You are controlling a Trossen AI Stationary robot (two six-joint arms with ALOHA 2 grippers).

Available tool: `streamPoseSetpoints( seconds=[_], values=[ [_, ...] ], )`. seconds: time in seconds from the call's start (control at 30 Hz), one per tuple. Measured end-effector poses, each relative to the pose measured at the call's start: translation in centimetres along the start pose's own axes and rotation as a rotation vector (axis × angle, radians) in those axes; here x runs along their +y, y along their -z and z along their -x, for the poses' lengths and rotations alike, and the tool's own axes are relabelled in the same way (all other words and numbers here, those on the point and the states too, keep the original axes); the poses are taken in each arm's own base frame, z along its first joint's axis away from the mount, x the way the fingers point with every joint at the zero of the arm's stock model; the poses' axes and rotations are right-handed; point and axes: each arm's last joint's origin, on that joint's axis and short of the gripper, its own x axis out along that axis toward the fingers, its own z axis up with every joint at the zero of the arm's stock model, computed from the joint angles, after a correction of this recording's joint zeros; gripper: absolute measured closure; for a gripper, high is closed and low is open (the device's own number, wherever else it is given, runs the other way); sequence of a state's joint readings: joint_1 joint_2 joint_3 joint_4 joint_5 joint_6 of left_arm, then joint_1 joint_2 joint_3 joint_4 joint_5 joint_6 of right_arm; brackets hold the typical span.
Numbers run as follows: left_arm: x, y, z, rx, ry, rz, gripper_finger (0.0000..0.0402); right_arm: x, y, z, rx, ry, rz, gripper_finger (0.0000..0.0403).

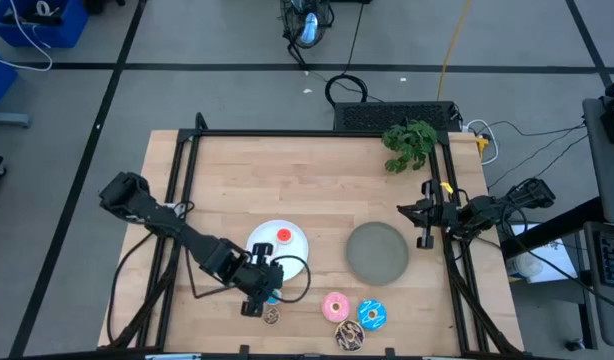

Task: Pick & Place donuts
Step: Put the small black doughnut on the white plate

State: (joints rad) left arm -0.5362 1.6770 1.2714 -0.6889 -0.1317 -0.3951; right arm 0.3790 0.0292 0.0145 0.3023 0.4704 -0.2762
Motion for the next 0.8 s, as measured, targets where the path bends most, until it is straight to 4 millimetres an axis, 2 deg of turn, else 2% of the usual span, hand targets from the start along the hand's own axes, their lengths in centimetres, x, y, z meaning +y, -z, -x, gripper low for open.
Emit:
streamPoseSetpoints(
  seconds=[0.2,0.27,0.43,0.53,0.63,0.8],
  values=[
    [-3.7,-2.9,-2.7,0.037,0.069,-0.143,0.0392,0.0,0.0,0.0,0.001,0.000,-0.012,0.0403],
    [-5.0,-3.7,-3.0,0.076,0.067,-0.207,0.0392,0.0,0.0,0.0,0.000,0.000,-0.020,0.0403],
    [-6.2,-3.8,-3.5,0.212,-0.016,-0.302,0.0398,0.0,0.0,0.0,0.001,0.000,-0.028,0.0403],
    [-6.3,-3.5,-3.8,0.214,-0.025,-0.301,0.0394,0.0,0.0,0.0,0.002,-0.002,-0.028,0.0403],
    [-6.5,-3.1,-4.0,0.220,-0.037,-0.298,0.0366,0.0,0.1,0.0,0.011,-0.004,-0.019,0.0403],
    [-7.5,-2.8,-4.0,0.177,-0.048,-0.300,0.0278,0.0,0.1,0.0,0.008,-0.003,0.020,0.0403]
  ],
)
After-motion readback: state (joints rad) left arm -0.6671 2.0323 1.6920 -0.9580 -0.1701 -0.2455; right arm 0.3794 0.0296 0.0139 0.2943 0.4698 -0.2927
